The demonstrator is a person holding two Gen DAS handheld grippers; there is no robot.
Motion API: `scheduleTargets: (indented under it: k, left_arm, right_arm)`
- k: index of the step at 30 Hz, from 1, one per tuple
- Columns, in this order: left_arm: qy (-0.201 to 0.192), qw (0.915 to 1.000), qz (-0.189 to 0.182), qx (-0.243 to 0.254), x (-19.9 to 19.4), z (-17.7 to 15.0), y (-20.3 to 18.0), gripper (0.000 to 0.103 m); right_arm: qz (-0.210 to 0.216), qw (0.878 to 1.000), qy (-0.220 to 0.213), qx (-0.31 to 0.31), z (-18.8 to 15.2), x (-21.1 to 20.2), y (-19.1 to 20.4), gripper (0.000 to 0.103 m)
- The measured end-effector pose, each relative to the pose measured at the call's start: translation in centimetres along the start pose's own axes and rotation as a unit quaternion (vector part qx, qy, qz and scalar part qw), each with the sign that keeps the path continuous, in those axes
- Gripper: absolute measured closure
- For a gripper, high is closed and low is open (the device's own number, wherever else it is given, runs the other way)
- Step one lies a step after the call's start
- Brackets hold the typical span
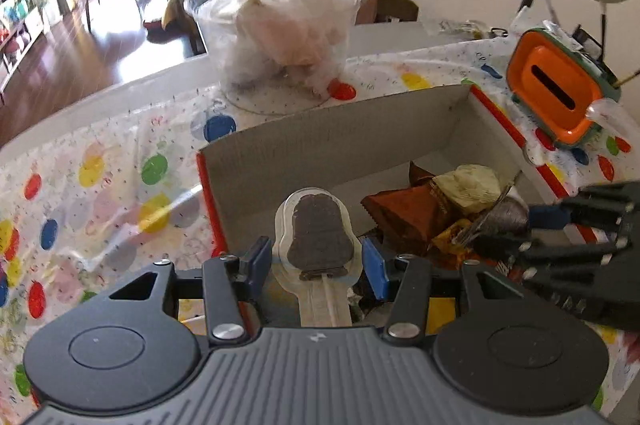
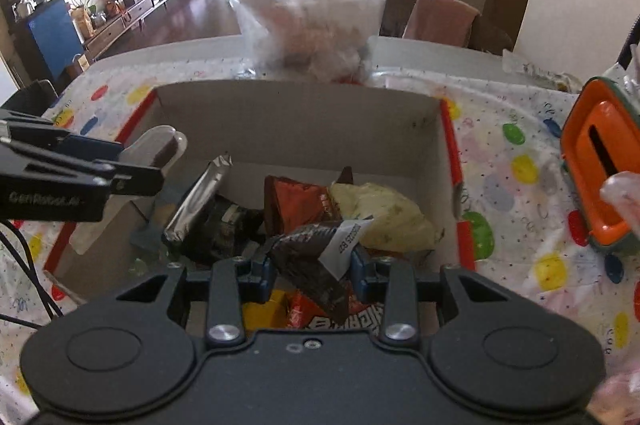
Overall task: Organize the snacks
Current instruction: 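Open the left tool to drop the lollipop while the right tool releases the M&M's packet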
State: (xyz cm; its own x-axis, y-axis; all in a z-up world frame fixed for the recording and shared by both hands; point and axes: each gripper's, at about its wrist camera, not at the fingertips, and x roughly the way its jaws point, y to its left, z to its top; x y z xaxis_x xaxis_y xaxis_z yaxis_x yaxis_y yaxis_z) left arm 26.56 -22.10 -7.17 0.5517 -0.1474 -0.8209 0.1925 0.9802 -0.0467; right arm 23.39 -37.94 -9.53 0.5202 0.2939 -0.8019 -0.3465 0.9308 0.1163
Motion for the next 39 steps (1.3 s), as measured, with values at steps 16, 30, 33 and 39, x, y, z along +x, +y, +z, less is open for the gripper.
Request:
scheduleTargets:
  k: [16, 30, 33, 39]
  left_arm:
    - [0.061, 0.9978, 0.019, 0.015, 3.4, 0.0, -0.6, 0.054]
    - [0.055, 0.9984, 0.001, 0.009, 1.8, -1.4, -0.6, 0.048]
    - [0.045, 0.9989, -0.01, 0.002, 0.9, -1.7, -0.3, 0.047]
    - [0.025, 0.9996, -0.015, 0.005, -0.7, -2.2, 0.0, 0.04]
  right_arm:
    - [0.008, 0.999, 0.028, 0.014, 0.3, 2.7, 0.1, 0.066]
    - [0.016, 0.999, 0.018, 0.042, -0.8, 0.3, 0.7, 0.042]
    - [0.018, 0.998, 0.008, 0.054, -0.9, -0.7, 0.7, 0.038]
    - [0.017, 0.998, -0.015, 0.065, -1.1, -3.0, 0.7, 0.028]
